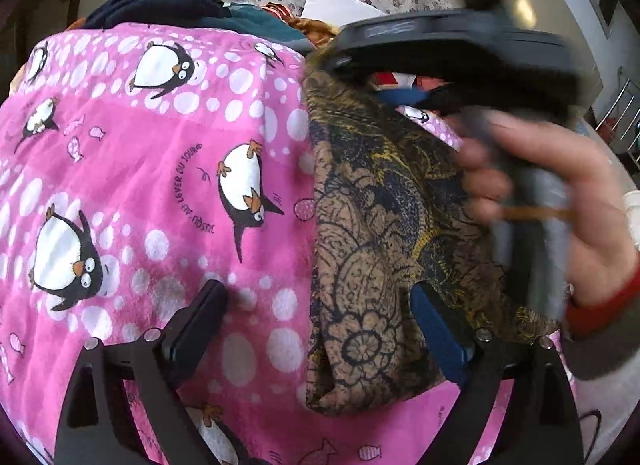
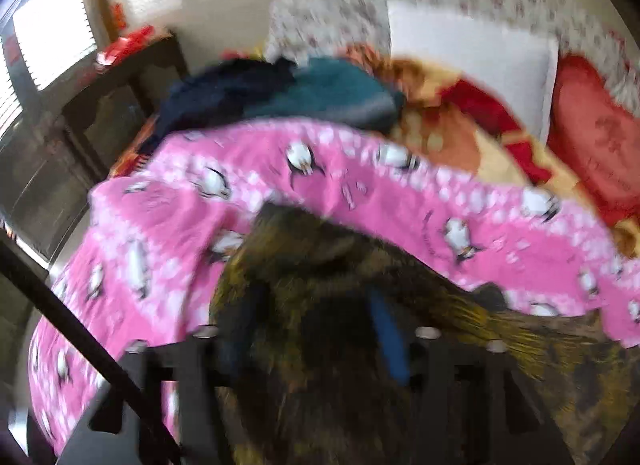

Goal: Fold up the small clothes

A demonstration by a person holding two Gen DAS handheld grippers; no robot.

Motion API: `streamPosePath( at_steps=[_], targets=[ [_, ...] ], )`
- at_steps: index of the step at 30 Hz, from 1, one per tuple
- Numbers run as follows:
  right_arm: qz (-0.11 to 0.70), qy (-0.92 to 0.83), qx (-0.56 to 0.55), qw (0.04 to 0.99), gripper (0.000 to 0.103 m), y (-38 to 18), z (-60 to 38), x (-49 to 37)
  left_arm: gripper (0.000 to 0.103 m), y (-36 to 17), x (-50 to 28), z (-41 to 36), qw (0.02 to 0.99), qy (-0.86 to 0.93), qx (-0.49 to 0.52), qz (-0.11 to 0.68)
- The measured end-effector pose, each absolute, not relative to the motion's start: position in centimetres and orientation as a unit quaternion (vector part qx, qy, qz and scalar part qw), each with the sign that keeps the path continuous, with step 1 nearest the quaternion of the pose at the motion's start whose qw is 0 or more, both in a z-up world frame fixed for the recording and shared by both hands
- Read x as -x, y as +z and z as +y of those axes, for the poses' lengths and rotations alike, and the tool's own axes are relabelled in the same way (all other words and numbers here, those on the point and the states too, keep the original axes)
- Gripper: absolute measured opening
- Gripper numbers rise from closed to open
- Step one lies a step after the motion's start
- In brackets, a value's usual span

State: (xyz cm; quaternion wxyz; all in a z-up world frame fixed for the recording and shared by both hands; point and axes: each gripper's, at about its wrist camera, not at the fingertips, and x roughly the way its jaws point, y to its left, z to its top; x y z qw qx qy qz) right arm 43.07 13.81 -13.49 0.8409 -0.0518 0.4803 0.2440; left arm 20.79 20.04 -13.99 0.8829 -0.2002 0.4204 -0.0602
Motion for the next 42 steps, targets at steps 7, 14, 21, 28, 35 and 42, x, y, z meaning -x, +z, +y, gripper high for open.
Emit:
streamPosePath(
  at_steps=[7,14,21,28,35,42],
  targets=[
    [0.475,0.212,0.052,0.853,0.078,-10.7,12.7,-43.0,0.093,-14.0,-20.2,22.6,0.871,-0.073,0.259,0.412],
    [0.504,0.223,0.116,0.826,0.090,-11.3,16.3,-40.6,0.101,-14.2,-19.7,22.9,0.871,-0.076,0.274,0.400],
    [0.492,0.236,0.151,0.824,0.076,-13.8,16.5,-40.1,0.100,-14.1,-19.4,22.9,0.870,-0.107,0.286,0.387],
    [0.504,0.251,0.105,0.820,0.068,-13.1,14.2,-40.3,0.085,-14.0,-19.6,21.4,0.875,-0.126,0.250,0.395],
    [0.496,0.242,0.134,0.823,0.060,-13.1,15.0,-40.1,0.085,-14.1,-20.4,20.2,0.878,-0.113,0.234,0.402],
    [0.494,0.234,0.147,0.825,0.059,-13.1,15.5,-39.9,0.085,-14.1,-20.7,19.1,0.886,-0.098,0.202,0.406]
  ],
)
